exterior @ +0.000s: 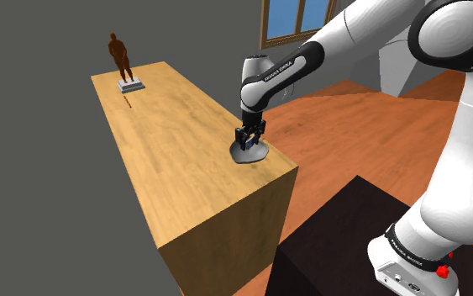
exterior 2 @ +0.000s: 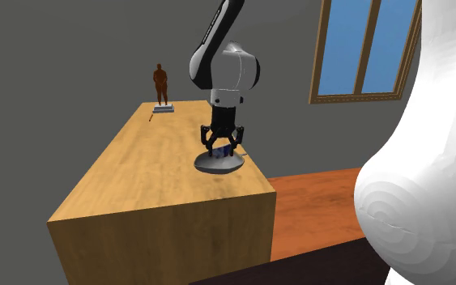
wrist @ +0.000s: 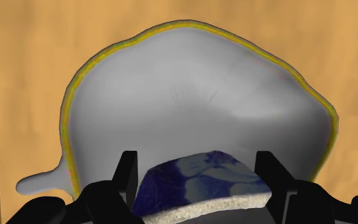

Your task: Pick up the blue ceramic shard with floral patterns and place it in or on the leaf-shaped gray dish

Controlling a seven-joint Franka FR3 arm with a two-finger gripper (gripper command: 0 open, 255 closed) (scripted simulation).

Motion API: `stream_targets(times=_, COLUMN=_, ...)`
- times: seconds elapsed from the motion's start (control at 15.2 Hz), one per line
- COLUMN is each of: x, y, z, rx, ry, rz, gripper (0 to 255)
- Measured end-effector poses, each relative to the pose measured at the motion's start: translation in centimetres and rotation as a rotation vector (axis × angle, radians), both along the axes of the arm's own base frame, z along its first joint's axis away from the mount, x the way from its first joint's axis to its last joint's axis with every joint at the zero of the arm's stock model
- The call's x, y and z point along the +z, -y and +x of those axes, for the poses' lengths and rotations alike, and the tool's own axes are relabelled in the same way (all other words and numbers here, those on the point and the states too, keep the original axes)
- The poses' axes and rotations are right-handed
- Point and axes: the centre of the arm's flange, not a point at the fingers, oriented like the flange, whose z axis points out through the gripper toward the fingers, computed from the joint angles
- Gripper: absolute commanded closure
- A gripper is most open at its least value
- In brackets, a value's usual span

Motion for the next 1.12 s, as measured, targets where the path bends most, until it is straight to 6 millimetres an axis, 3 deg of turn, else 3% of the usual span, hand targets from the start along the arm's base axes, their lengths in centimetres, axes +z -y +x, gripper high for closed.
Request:
stream_targets(times=0.26, x=0.0, y=0.0, z=0.0, rx=0.000, ry=0.000, rz=0.000, gripper=255)
stream_targets(times=0.33, x=0.0, y=0.0, z=0.0, rx=0.000, ry=0.000, rz=0.000, gripper=0)
stream_targets(times=0.73, x=0.0, y=0.0, z=0.0, rx=0.000, ry=0.000, rz=0.000, gripper=0)
stream_targets(times=1.12, x=4.6, y=0.5, z=0.3, rx=0.000, ry=0.002, rz=0.000, gripper=0)
